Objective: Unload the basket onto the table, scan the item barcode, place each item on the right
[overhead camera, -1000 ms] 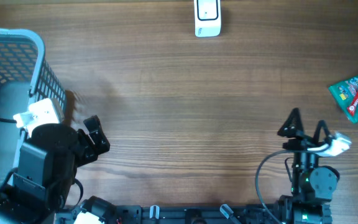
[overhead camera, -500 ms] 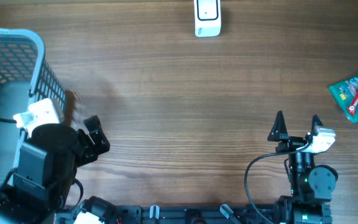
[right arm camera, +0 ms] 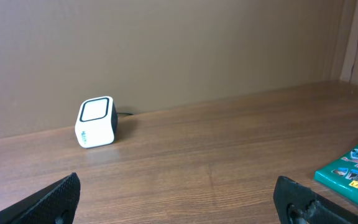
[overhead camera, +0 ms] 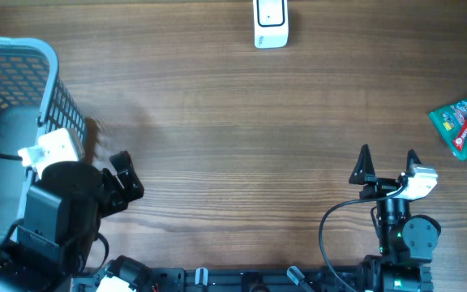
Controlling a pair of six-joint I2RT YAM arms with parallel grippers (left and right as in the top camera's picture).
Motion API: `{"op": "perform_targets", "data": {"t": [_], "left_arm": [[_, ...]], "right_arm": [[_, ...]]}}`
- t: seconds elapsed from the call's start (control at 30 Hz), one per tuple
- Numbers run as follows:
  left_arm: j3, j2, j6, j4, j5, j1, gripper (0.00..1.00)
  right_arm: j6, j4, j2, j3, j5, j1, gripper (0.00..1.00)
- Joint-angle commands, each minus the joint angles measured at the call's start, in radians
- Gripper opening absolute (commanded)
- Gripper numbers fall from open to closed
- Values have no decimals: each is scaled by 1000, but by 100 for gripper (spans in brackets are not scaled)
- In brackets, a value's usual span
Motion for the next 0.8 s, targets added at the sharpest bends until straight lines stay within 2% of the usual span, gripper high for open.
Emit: {"op": "perform_targets", "data": {"t": [0.0, 0.07, 0.17, 0.27, 0.33, 0.43, 0.53, 0.77], "left_arm": [[-32, -11, 9, 131, -29, 16, 100], [-96, -12, 93, 282, -11, 48, 100], [-282, -23, 332, 633, 132, 101, 100], [-499, -52, 370, 975, 230, 160, 100], [-650, -91, 370, 1145, 319, 214, 100], [-851, -202, 369, 1254, 441, 315, 100], [-975, -320, 365, 1257, 504, 403, 100], [-1190, -620, 366, 1257, 531, 519, 100]], "right_arm": [[-14, 2, -6, -1, -16, 5, 100], [-14, 2, -6, -1, -16, 5, 100], [-14, 2, -6, -1, -16, 5, 100], [-14, 2, -6, -1, -16, 5, 100], [-14, 2, -6, -1, -16, 5, 100], [-14, 2, -6, -1, -16, 5, 100], [-14, 2, -6, -1, -16, 5, 100], [-14, 2, -6, -1, -16, 5, 100]]}}
